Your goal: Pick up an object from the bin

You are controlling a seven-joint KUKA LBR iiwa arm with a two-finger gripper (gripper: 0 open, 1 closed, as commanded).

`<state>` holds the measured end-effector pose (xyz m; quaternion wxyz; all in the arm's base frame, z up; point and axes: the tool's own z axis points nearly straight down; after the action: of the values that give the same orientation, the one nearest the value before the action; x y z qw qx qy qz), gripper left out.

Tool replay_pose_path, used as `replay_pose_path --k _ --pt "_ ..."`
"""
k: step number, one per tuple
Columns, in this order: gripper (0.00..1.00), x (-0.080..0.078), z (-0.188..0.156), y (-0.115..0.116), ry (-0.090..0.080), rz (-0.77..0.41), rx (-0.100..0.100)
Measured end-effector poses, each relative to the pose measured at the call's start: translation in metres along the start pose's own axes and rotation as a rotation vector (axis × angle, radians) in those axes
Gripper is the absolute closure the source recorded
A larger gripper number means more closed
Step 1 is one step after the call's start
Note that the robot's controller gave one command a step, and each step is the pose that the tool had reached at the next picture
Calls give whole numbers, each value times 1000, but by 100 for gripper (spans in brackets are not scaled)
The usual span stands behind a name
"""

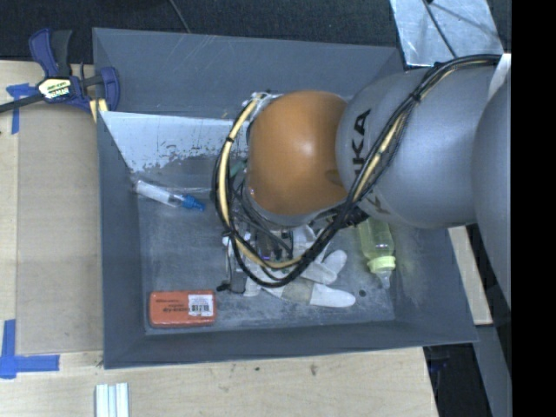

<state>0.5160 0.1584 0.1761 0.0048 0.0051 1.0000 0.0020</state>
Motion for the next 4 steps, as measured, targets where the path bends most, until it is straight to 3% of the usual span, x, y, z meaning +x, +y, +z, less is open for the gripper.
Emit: replay_pose_path --k 1,2,3,4 --pt "0 4 40 -49 9 -21 4" --pt "0 -34 12 -51 14 36 6" --pt "0 -56 3 -67 -8 4 1" --pt "0 -65 71 -86 1 -122 4"
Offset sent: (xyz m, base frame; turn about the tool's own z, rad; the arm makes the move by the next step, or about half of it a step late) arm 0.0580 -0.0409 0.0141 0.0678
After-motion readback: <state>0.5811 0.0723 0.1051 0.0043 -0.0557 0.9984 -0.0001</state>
